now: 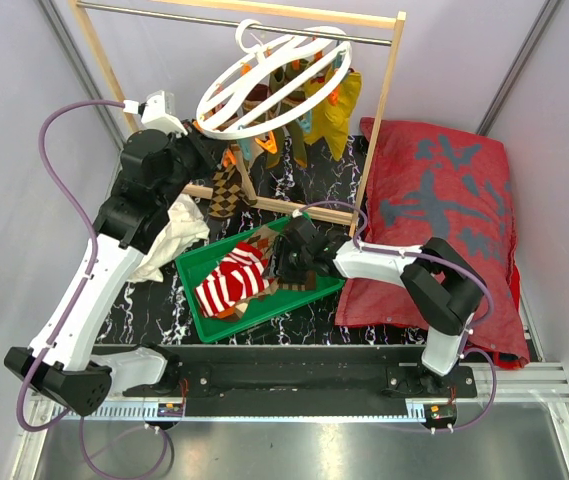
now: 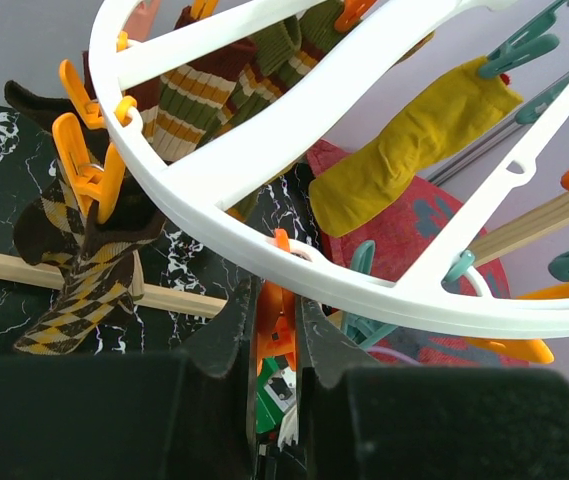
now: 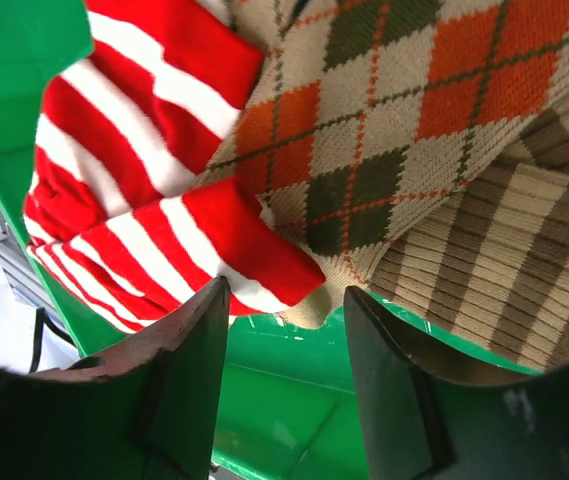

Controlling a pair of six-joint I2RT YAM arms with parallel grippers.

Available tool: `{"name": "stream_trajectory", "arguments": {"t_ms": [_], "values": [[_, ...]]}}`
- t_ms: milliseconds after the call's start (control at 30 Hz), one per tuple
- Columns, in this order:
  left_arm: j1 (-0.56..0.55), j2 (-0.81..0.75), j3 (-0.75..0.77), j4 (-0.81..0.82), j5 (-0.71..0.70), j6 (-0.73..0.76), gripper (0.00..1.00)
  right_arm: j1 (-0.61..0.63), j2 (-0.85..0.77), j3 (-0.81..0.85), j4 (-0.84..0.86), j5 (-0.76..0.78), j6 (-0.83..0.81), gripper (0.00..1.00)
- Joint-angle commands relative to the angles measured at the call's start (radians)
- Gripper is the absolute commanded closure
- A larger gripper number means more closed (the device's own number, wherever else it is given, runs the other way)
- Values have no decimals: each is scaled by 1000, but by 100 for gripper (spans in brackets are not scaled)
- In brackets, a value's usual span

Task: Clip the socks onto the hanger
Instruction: Pick up the sock from the bin.

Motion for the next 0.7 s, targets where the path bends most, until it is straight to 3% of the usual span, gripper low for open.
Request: {"name": "stream_trajectory", "arguments": {"t_ms": [0,200,467,667], "values": [[1,21,26,15,-5,-6,93,4,29,32,30,-28,67,47],[1,23,23,18,1,-11,93,3,49,47,46,-52,55,62],[1,15,29,19,1,-8,93,3,-47,40,46,-3,-15,100],[1,9,31,18,-2,-3,93,3,-141,70,-33,18,-216,100]]}}
